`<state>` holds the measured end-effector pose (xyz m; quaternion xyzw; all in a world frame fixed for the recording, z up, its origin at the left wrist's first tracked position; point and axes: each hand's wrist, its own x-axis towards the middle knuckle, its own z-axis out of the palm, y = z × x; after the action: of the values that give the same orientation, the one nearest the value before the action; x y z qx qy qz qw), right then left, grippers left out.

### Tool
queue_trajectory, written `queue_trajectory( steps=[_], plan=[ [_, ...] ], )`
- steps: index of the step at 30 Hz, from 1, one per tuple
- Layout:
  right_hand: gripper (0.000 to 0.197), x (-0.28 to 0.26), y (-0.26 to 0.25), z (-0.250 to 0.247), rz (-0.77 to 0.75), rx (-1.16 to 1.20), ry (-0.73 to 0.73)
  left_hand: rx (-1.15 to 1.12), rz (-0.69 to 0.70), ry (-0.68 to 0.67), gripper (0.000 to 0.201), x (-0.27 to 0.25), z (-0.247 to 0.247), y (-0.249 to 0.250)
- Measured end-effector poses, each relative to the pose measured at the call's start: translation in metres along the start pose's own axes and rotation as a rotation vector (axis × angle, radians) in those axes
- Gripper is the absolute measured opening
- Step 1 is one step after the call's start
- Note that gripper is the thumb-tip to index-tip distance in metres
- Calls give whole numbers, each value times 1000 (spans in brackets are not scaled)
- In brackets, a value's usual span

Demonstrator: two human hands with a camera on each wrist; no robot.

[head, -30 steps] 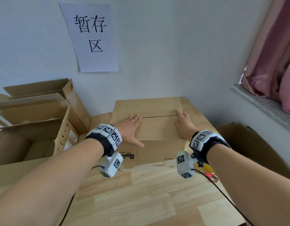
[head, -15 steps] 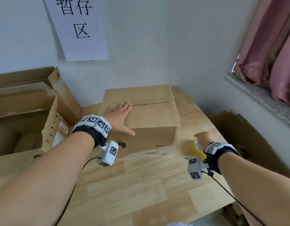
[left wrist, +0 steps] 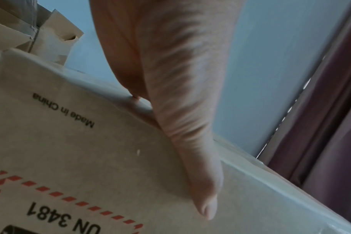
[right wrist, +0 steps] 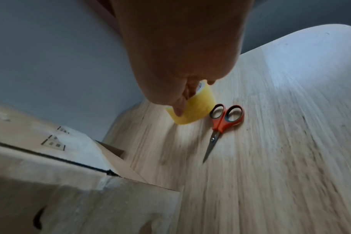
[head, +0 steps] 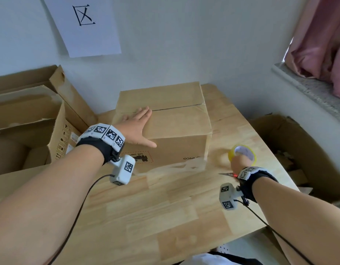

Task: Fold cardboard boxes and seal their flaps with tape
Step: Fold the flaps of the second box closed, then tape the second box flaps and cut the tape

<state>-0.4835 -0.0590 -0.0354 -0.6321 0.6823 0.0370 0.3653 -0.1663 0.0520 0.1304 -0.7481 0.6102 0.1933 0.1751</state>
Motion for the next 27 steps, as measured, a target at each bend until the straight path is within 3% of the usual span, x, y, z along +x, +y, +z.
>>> queue_trajectory(
  steps=[4,7,9,12,14,17,20,27],
  plan=[
    [22,-6,-14,-25,-20,351,256,19,7,16,123,1,-1,0],
    [34,-21,-47,-63,-56,589,401,27,8,18,123,0,-1,-1],
    [38,-34,-80,-95,-145,822,493,26,10,20,123,-1,-1,-1],
    [38,-55,-132,-135,-322,1034,504,26,13,20,122,-2,0,-2],
    [23,-67,-168,-146,-455,963,492,22,8,29,123,-2,-2,-3],
    [41,-80,-208,-131,-584,752,359,19,6,46,124,-5,-2,-3],
    [45,-85,-230,-99,-644,633,229,5,17,54,126,-6,0,-5],
    [50,-86,-242,-69,-663,411,259,-45,34,87,125,-6,1,-6]
  ],
)
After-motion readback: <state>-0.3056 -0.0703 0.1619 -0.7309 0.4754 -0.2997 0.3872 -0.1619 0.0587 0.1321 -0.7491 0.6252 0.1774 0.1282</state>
